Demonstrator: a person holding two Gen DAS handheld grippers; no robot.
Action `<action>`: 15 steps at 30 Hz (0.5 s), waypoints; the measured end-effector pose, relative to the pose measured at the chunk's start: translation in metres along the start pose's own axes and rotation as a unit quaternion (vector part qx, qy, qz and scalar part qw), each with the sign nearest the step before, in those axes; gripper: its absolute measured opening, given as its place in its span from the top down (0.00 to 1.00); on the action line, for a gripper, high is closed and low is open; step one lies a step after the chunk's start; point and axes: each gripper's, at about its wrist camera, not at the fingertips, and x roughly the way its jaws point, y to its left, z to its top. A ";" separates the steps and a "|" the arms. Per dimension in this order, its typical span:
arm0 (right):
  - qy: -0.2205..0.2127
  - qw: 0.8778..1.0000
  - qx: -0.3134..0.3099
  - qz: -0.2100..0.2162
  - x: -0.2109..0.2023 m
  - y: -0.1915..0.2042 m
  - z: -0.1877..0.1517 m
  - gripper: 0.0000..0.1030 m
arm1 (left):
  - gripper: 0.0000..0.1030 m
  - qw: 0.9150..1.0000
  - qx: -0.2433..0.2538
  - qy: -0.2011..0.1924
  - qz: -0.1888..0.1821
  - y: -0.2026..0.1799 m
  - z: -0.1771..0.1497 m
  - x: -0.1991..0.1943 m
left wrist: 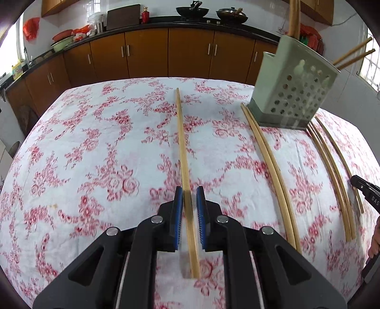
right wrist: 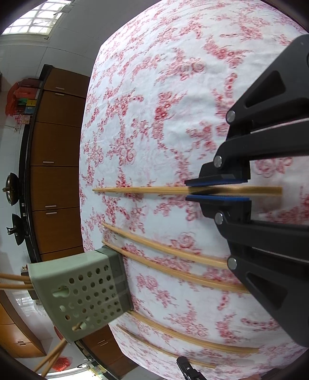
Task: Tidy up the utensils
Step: 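Lift the chopstick in the right tool while the left tool lifts its chopstick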
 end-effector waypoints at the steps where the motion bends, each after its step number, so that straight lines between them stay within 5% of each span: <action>1: 0.001 1.000 0.000 0.001 -0.002 0.000 -0.002 0.92 | 0.87 1.000 0.003 0.000 0.000 -0.001 -0.002 -0.001; 10: 0.006 1.000 -0.001 0.005 -0.009 -0.002 -0.004 0.92 | 0.92 1.000 0.010 0.007 0.006 -0.005 -0.007 -0.006; 15: -0.028 1.000 0.002 0.006 -0.033 -0.006 0.005 0.92 | 0.93 1.000 -0.005 -0.015 -0.001 0.005 0.002 -0.025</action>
